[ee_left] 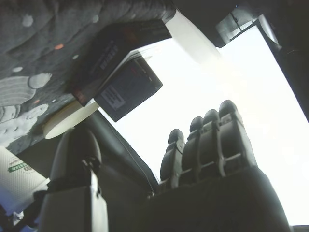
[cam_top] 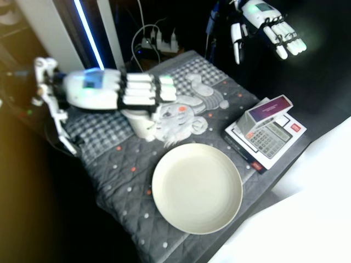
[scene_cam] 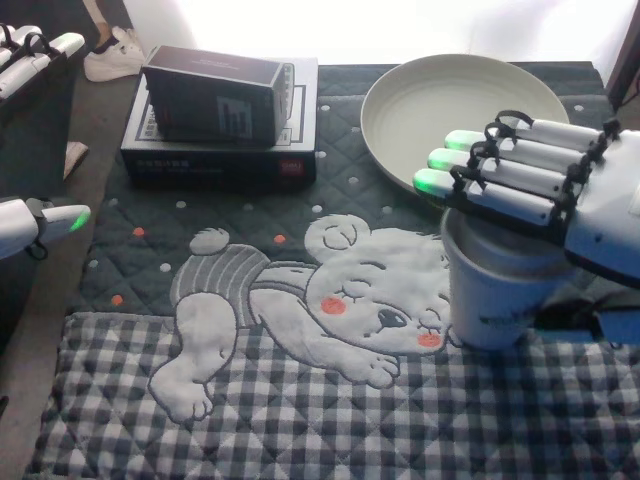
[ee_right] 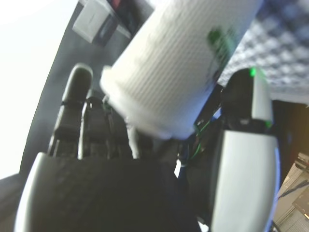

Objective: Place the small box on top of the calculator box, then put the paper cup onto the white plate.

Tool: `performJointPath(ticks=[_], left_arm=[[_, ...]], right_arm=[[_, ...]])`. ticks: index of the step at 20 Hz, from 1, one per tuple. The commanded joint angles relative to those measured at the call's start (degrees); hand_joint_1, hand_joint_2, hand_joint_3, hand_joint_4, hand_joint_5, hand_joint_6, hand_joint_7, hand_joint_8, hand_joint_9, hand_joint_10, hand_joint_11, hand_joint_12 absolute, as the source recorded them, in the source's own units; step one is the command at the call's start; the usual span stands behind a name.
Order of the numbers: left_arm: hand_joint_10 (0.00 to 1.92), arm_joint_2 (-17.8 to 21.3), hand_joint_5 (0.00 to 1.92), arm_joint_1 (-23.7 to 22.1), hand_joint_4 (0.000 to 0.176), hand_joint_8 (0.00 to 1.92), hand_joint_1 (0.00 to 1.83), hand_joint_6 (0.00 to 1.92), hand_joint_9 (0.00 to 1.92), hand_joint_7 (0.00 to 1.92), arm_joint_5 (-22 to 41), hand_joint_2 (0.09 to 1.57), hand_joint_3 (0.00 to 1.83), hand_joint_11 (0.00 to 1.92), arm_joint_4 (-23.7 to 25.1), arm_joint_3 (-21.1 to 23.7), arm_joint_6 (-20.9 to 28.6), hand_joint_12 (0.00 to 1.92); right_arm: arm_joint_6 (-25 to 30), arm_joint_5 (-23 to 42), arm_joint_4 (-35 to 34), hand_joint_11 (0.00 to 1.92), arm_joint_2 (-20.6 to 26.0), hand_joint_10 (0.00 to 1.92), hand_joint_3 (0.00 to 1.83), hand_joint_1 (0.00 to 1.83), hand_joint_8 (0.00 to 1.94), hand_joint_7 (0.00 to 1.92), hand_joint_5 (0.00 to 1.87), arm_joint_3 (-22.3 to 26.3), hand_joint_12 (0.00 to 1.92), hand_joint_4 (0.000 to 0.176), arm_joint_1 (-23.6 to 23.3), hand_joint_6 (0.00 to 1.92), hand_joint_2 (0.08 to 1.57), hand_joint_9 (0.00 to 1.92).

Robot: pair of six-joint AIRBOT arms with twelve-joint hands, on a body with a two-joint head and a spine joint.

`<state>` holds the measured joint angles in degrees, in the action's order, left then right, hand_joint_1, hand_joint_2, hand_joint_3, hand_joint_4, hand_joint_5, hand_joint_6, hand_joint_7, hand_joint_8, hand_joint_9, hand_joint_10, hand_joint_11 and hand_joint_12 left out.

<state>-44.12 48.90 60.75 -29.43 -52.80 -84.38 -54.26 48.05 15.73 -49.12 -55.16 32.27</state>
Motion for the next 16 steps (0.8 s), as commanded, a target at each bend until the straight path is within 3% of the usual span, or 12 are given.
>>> performJointPath(ticks=[1,2,3,4,5,7,8,9,11,12,14,16], left_arm=[[0.0,0.25,0.0,-0.26,0.109,0.0,0.79,0.0,0.0,0.0,7.43,1.1,0.01,0.0,0.79,-0.18,-0.12,0.0],[0.0,0.26,0.0,-0.13,0.115,0.0,0.76,0.0,0.0,0.0,7.51,1.09,0.01,0.0,0.76,-0.15,-0.12,0.0],[0.0,0.32,0.0,0.06,0.115,0.0,0.76,0.0,0.0,0.0,7.61,1.09,0.0,0.0,0.64,-0.13,-0.05,0.0],[0.0,0.32,0.0,0.65,0.111,0.0,0.78,0.0,0.0,0.0,8.03,1.1,0.01,0.0,0.31,-0.18,0.36,0.0],[0.0,0.32,0.0,0.96,0.115,0.0,0.78,0.0,0.0,0.0,8.26,1.1,0.01,0.0,0.17,-0.18,0.51,0.0],[0.0,0.36,0.0,1.85,0.111,0.0,0.79,0.0,0.0,0.0,8.86,1.12,0.02,0.0,-0.25,-0.19,1.25,0.0],[0.0,0.37,0.0,1.93,0.111,0.0,0.79,0.0,0.0,0.0,8.86,1.13,0.02,0.0,-0.35,-0.21,1.28,0.0],[0.0,0.37,0.0,1.93,0.107,0.0,0.76,0.0,0.0,0.0,8.87,1.13,0.02,0.0,-0.41,-0.24,1.29,0.0],[0.0,0.37,0.0,1.92,0.124,0.0,0.79,0.0,0.0,0.0,8.95,1.12,0.01,0.0,-0.44,-0.28,1.43,0.0],[0.0,0.36,0.0,1.92,0.123,0.0,0.78,0.0,0.0,0.0,8.93,1.12,0.01,0.0,-0.44,-0.29,1.43,0.0],[0.0,0.33,0.0,1.95,0.133,0.0,0.76,0.0,0.0,0.0,8.85,1.13,0.01,0.0,-0.44,-0.28,1.43,0.0],[0.0,0.3,0.0,2.0,0.123,0.0,0.76,0.0,0.0,0.0,8.63,1.12,0.0,0.0,-0.45,-0.32,1.43,0.0]], right_arm=[[-0.31,4.86,-0.71,0.0,0.19,0.54,0.03,1.12,0.16,0.19,0.02,-0.13,1.07,0.0,-0.82,0.6,1.07,0.09],[-0.31,4.76,-0.61,0.0,0.19,1.03,0.04,1.14,0.61,0.2,0.05,-0.11,1.61,0.0,-0.85,0.98,1.1,0.13],[-0.31,4.78,-0.62,0.11,0.19,1.48,0.06,1.14,1.26,0.17,0.06,-0.12,1.86,0.0,-0.86,1.45,1.12,0.2],[-0.31,5.57,-0.79,0.22,0.24,1.72,0.07,1.23,1.66,0.15,0.01,-0.16,1.89,0.0,-0.92,1.76,1.13,0.23],[-0.31,6.18,-0.96,0.21,0.28,1.8,0.07,1.29,1.8,0.13,0.0,-0.17,1.91,0.0,-0.94,1.87,1.12,0.22],[-0.31,7.74,-1.6,0.18,0.36,1.8,0.07,1.39,1.76,0.09,0.0,-0.36,1.92,0.0,-1.02,1.84,1.09,0.17],[-0.32,8.25,-2.49,0.17,0.36,1.8,0.18,1.43,1.72,0.05,0.0,-0.64,1.92,0.0,-1.05,1.85,1.04,0.12],[-0.32,8.84,-3.73,0.16,0.36,1.83,0.37,1.43,1.65,0.04,0.04,-1.05,1.92,0.0,-1.06,1.78,0.96,0.08],[-0.32,10.1,-5.38,0.35,0.36,1.92,0.72,1.42,1.73,0.05,0.1,-1.63,1.92,0.0,-1.08,1.76,0.8,0.16],[-0.32,10.96,-6.33,0.36,0.36,1.92,0.82,1.4,1.71,0.02,0.1,-1.88,1.92,0.0,-1.08,1.78,0.76,0.12],[-0.32,12.63,-7.73,0.33,0.4,1.92,0.87,1.48,1.77,0.02,0.11,-2.24,1.92,0.0,-1.08,1.75,0.77,0.15],[-0.33,14.07,-9.08,0.42,0.43,1.92,0.8,1.44,1.83,0.01,0.04,-2.74,1.92,0.0,-1.09,1.7,0.83,0.21]])
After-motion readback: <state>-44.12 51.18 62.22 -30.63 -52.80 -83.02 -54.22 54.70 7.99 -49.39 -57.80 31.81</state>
